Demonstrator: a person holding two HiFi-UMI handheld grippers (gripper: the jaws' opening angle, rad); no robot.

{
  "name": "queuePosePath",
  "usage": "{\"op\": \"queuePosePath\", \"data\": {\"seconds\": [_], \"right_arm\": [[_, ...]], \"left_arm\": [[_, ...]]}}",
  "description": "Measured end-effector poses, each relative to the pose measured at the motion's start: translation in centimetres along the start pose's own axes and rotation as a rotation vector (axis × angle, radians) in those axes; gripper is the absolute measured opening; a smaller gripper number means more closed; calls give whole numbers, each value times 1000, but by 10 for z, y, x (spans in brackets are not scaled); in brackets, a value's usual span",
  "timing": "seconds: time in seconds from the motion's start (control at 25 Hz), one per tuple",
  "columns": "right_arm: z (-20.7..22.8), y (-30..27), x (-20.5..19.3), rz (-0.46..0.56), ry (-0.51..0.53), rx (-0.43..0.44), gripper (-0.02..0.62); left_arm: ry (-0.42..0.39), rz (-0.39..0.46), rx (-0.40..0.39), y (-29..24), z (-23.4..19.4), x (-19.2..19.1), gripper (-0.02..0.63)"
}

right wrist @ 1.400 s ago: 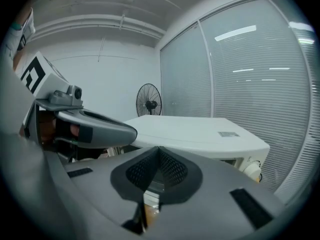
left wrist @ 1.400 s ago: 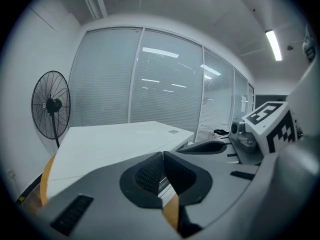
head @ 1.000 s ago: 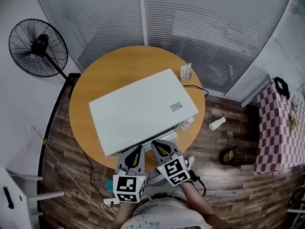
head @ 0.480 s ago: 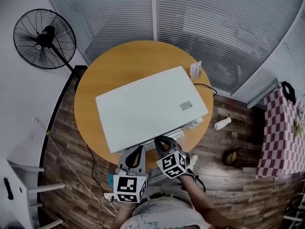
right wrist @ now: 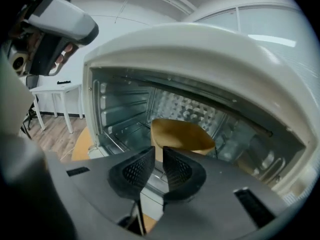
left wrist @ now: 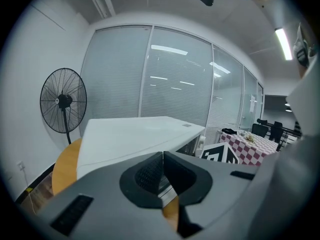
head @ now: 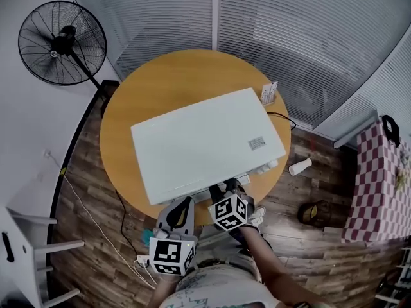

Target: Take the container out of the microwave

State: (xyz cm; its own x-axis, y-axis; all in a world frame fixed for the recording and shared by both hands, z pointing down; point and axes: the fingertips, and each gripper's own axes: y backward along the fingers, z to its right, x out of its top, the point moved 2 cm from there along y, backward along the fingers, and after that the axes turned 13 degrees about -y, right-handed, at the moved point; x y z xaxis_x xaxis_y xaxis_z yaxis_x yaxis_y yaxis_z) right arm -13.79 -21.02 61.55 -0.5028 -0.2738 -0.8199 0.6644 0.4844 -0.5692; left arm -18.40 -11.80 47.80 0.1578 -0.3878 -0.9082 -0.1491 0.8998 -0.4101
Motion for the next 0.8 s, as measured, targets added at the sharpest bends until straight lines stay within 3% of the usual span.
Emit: {"op": "queuePosePath", "data": {"seconds": [0.4,0.8], "right_arm": [[1,-31,13,-37,205,-30,142],[-2,-56,7,-77,395,-55,124]], "left_arm": [[27,7,55,11,-12,-3,15],[70,-2,132,24,-26,-9,15]]}}
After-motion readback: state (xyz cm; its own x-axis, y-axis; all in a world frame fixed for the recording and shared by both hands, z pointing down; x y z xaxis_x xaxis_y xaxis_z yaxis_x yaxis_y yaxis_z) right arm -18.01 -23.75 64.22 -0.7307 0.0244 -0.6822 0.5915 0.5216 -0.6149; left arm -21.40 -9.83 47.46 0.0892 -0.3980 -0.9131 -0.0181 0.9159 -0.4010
